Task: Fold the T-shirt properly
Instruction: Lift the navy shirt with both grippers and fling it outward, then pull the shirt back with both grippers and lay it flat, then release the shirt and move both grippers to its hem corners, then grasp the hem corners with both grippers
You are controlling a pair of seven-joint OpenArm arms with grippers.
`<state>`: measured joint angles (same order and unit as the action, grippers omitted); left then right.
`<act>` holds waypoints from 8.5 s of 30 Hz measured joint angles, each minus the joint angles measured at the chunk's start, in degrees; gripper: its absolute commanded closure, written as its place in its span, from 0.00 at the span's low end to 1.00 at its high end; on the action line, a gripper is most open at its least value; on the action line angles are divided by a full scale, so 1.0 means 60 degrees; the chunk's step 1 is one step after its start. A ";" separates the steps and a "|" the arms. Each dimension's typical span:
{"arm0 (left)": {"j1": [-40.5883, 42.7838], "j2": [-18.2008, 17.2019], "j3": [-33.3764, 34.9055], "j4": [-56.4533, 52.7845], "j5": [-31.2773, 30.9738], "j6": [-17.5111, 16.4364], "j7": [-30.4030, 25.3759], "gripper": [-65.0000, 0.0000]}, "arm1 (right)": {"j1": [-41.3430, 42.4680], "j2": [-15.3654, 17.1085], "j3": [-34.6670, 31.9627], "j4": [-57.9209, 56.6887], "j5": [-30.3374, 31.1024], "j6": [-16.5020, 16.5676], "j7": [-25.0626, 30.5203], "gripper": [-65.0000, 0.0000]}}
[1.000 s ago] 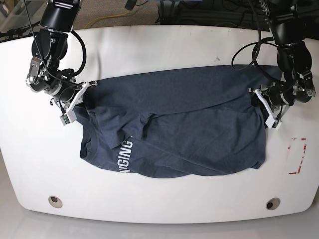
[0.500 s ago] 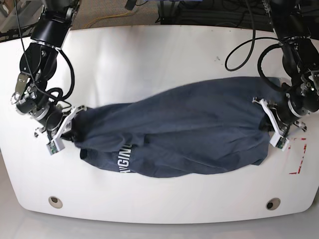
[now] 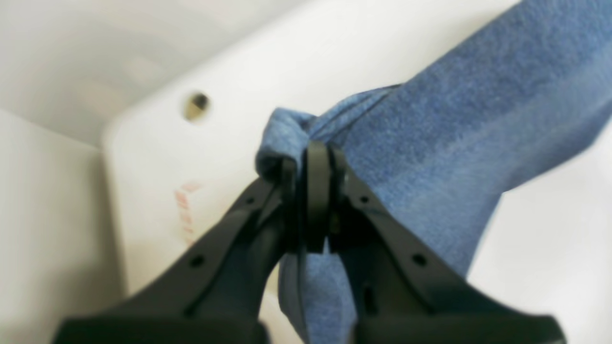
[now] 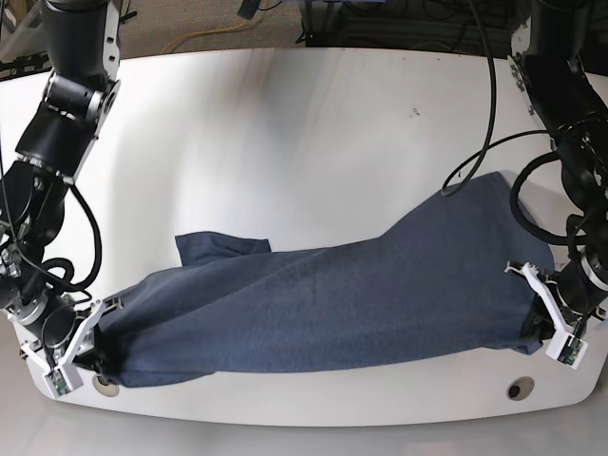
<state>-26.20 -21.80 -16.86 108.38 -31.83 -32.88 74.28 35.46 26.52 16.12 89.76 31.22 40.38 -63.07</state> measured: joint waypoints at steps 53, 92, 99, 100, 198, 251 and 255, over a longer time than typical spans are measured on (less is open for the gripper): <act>0.1632 -0.0765 -0.1275 0.0892 -0.1963 -0.0029 0.1188 1.00 | -0.2929 -0.0186 0.1045 0.2543 -0.0069 -0.0051 -0.0929 1.00; 0.9952 -0.0758 -0.3410 0.0892 -0.2652 -0.0025 -0.0554 1.00 | -0.9646 -0.2364 0.3355 0.3395 0.0550 -0.0055 -0.0820 1.00; 0.9967 -0.0554 -0.3421 0.0612 -0.1009 -0.0474 -0.0594 1.00 | -1.0076 -0.2331 0.3359 0.2987 0.0586 -0.0051 -0.0769 1.00; 0.9974 -0.0517 -0.3417 0.0594 -0.0834 -0.0816 -0.0597 1.00 | -1.0105 -0.2324 0.3359 0.2852 0.0554 -0.0051 -0.0780 1.00; 0.1800 0.1636 -0.0382 -0.3348 0.2619 0.0601 -0.1333 0.22 | -0.1082 -0.0157 -0.1075 -0.8076 0.0375 -0.0138 0.3748 1.00; -0.1122 0.1960 -0.0860 -1.1788 0.2160 0.2171 -0.4896 1.00 | -0.1574 -0.0324 -0.1027 -0.7741 0.0455 -0.0193 0.3683 1.00; -0.1191 0.1749 -0.0852 -1.1734 0.2153 0.2510 -0.4422 1.00 | -0.1778 -0.0328 -0.1027 -0.6655 0.0477 -0.0186 0.3461 1.00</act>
<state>-33.34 -11.31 -21.98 37.98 -18.92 -17.82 47.75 24.80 24.56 9.96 49.82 34.09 39.27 -42.30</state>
